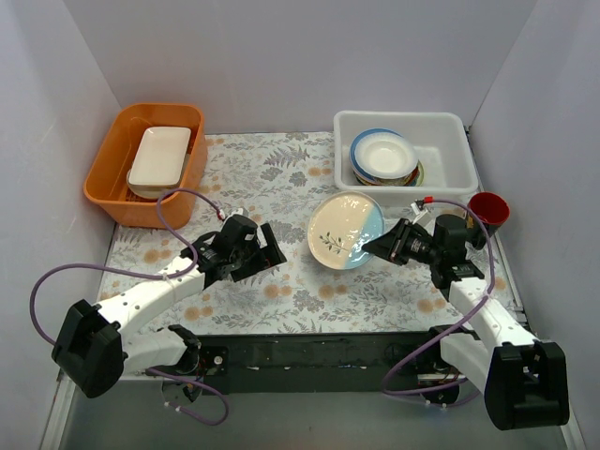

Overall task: Place the plates into the plastic bin on the countertop
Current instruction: Pick up the plate at the center of the board.

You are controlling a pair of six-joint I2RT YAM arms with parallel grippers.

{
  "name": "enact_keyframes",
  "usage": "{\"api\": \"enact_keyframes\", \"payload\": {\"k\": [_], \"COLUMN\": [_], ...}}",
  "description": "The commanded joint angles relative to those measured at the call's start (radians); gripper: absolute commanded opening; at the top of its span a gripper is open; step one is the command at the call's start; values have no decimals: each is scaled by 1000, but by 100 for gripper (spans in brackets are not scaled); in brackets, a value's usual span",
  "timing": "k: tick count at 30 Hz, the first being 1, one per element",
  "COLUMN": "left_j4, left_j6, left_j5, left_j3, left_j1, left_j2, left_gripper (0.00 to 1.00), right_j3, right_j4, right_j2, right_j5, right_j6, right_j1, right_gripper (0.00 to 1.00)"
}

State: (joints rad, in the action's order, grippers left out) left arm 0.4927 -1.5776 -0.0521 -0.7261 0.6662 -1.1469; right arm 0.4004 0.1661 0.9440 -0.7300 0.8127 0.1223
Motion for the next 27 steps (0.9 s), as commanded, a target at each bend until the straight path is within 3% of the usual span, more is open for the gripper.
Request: {"api": "enact_keyframes", "payload": {"k": [1,27], "left_j4": [-9,-86], "left_j6": [-2,-53], "left_j5": [-8,51], "left_j3": [13,106], "left_j1": [-7,-7], "left_j2": [27,62], "left_gripper": [98,98], "right_j3": [113,528], "right_j4": [145,135], "right_j2": [12,349], "right_j5": [-63,-55], "right_j6": [5,8], "right_j1": [-1,-72], "right_gripper": [1,1]}}
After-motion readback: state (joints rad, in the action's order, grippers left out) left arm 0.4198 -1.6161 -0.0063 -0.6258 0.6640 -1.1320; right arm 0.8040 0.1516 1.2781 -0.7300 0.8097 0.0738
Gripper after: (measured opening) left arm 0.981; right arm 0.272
